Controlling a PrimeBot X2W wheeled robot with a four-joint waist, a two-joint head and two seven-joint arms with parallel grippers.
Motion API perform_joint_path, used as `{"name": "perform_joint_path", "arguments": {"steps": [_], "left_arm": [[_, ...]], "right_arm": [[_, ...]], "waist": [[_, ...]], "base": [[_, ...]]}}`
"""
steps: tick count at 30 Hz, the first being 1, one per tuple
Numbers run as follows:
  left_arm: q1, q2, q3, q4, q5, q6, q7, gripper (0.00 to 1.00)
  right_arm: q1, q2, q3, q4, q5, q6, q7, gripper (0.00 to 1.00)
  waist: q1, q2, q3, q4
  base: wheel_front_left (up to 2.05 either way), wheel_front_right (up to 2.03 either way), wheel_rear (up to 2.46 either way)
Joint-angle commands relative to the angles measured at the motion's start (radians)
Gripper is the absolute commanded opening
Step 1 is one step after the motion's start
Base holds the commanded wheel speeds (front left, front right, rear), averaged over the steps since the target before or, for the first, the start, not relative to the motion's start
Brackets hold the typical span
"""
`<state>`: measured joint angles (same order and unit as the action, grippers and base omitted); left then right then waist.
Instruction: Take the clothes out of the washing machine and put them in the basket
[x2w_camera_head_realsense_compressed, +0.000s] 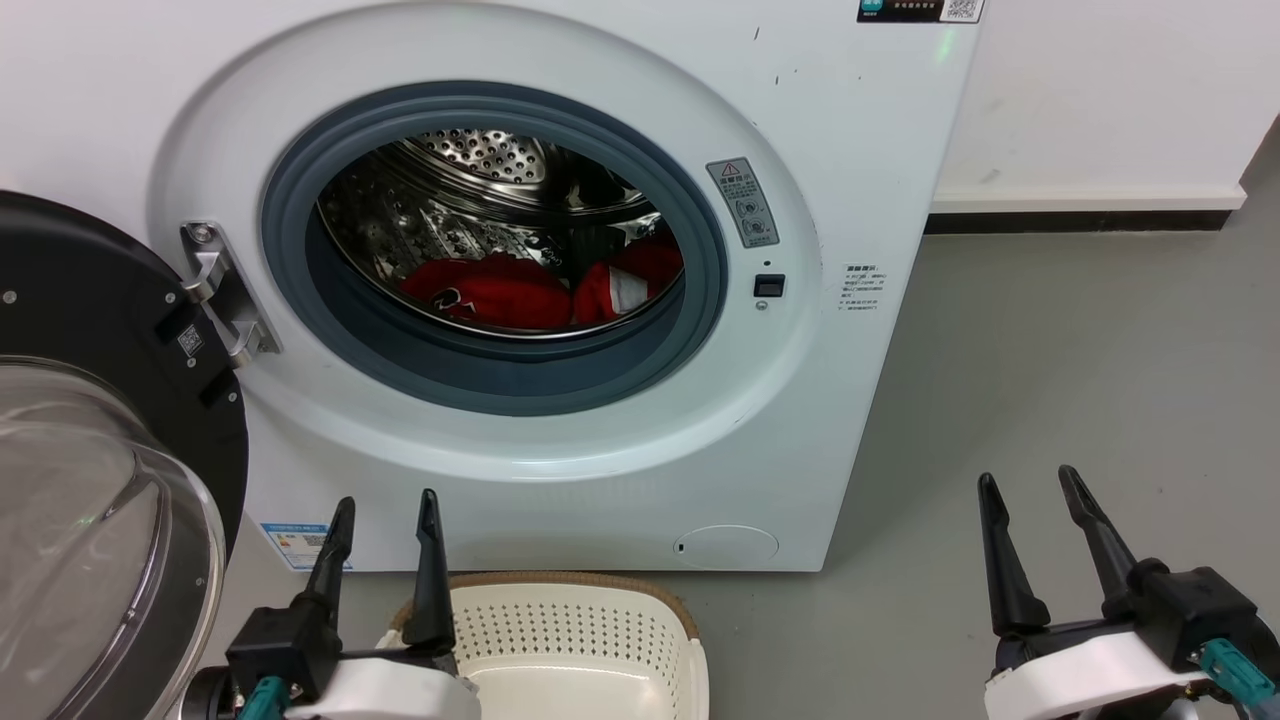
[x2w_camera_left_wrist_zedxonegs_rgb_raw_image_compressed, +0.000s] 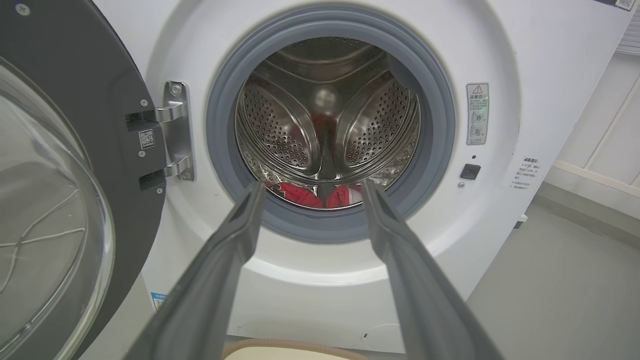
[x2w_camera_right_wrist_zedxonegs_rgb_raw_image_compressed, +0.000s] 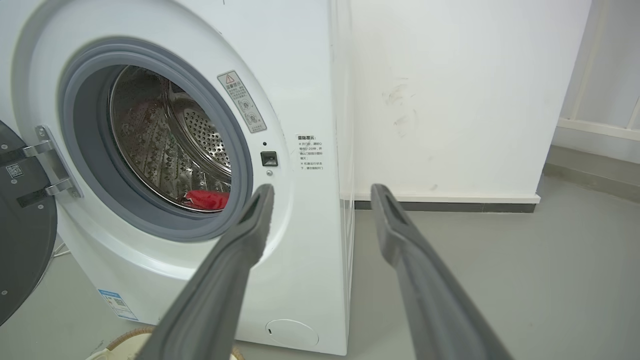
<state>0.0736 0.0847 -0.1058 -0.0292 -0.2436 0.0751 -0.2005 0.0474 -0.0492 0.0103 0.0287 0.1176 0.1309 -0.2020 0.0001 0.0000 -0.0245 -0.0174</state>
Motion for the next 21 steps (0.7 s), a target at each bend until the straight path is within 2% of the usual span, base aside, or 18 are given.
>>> {"name": "perform_joint_path", "arguments": {"steps": [1, 21], "left_arm": [[0.004, 0.004, -0.009, -0.002, 0.024, 0.008, -0.01, 1.0], [0.024, 0.023, -0.055, 0.034, 0.185, 0.058, -0.051, 1.0]], "right_arm": [[0.009, -0.002, 0.004, -0.011, -0.03, 0.0, -0.009, 1.0], [0.027, -0.002, 0.027, -0.02, -0.181, 0.0, -0.049, 1.0]], "waist": [[0.0, 0.0, -0.001, 0.0], [-0.0001, 0.0, -0.01, -0.005]], "base": [[0.0, 0.0, 0.0], [0.0, 0.0, 0.0]]}}
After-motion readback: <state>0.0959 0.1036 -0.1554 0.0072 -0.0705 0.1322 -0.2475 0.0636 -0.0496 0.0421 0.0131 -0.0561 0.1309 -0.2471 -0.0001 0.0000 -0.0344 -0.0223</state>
